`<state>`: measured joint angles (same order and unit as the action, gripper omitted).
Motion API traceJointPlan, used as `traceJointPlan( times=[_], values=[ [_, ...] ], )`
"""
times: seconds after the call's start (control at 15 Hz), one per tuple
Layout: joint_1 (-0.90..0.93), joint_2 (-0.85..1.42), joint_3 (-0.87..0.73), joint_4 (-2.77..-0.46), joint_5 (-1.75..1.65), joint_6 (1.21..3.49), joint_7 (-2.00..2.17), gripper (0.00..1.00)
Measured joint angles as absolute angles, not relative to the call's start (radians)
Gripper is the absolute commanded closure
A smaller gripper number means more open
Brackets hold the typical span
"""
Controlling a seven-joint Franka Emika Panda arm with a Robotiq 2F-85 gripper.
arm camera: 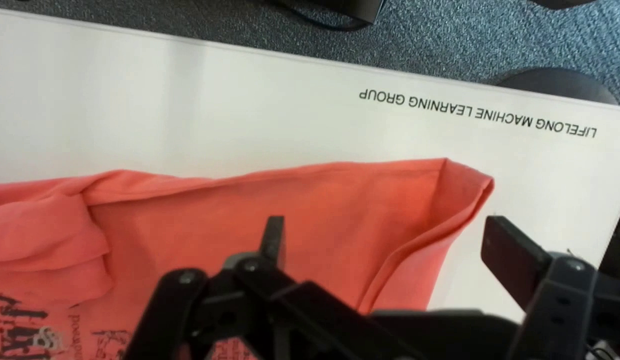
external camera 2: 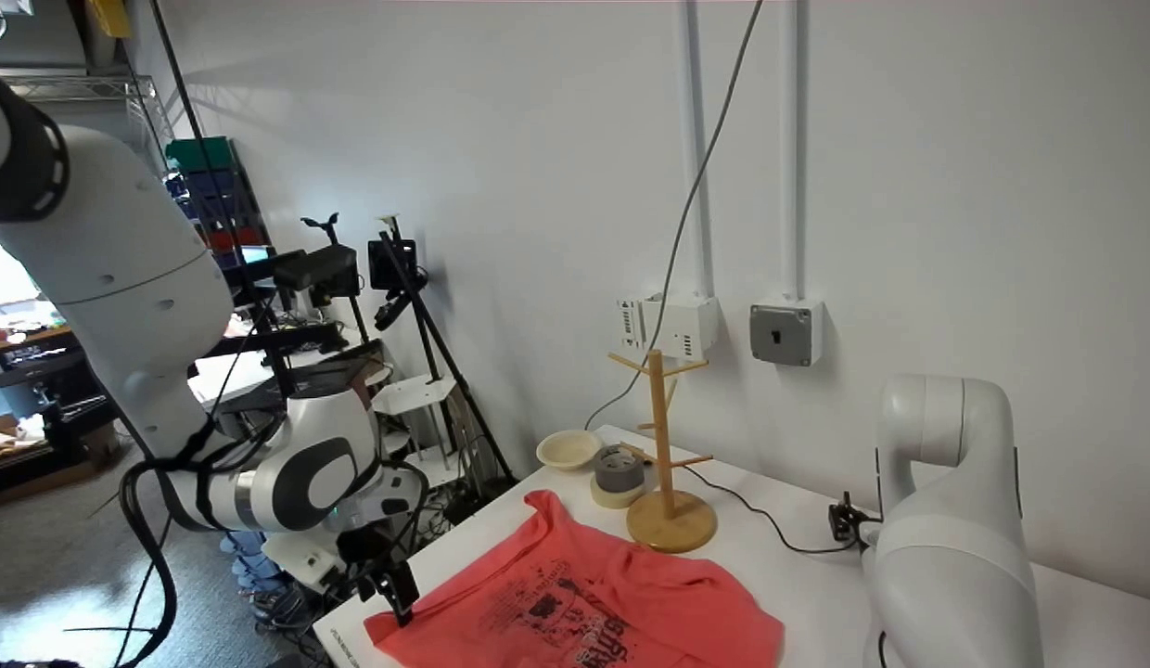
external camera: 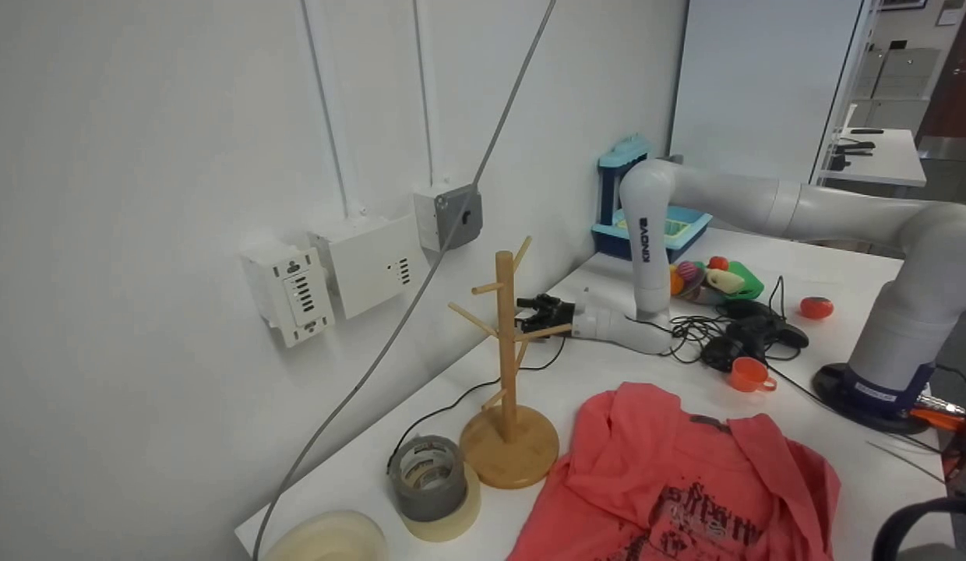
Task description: Fold the sweatshirt from left to right
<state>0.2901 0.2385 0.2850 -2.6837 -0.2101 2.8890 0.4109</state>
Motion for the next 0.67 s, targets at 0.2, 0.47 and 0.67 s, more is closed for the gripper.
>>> traceJointPlan(
  times=[0.2, 0.47, 0.67],
  values=[
    [0.303, 0.313, 0.285, -2.649, -0.21, 2.901, 0.412, 0.0],
    [0.319, 0.398, 0.285, -2.585, -0.21, 2.931, 0.414, 0.0],
    [0.366, 0.454, 0.253, -2.544, -0.177, 2.951, 0.41, 0.0]
  ],
)
